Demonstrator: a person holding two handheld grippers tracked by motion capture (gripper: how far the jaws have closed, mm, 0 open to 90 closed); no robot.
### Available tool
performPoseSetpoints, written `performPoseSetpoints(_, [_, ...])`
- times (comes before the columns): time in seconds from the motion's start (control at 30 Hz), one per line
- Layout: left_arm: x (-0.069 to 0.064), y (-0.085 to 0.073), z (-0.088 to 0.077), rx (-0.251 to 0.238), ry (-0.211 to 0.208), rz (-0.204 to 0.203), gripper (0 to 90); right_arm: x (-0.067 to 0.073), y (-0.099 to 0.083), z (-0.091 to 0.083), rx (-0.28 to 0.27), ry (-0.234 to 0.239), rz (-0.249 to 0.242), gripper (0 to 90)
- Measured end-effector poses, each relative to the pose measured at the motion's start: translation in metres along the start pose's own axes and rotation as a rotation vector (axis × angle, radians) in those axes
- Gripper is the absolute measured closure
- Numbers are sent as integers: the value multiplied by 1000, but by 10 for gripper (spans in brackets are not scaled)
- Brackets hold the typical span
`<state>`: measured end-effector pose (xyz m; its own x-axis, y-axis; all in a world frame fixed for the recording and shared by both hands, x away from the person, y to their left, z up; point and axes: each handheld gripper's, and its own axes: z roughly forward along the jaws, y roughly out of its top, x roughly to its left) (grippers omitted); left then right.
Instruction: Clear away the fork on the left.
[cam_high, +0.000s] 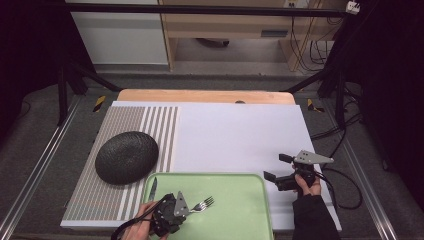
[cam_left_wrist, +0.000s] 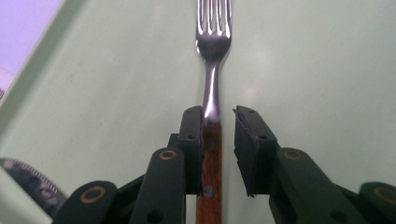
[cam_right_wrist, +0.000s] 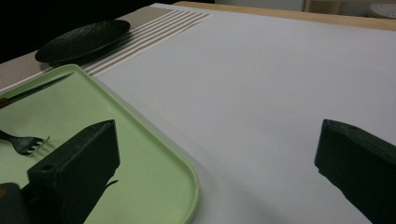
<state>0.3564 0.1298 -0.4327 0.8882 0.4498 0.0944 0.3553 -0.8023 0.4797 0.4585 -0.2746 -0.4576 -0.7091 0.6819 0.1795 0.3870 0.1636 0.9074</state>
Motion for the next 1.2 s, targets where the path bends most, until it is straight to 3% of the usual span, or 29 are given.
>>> performPoseSetpoints(0.17, [2,0,5,-61,-40,-20,805,0,0,0,3,0,1,4])
performPoseSetpoints(0.37, [2,1,10,-96,-58,-39,894,0,0,0,3,-1,1,4])
performPoseSetpoints(0.83, [4,1,23,-72,-62,-21,897,0,0,0,3,-1,1,4])
performPoseSetpoints(1.2, [7,0,22,-78,-44,-24,896,0,0,0,4,-2,0,4])
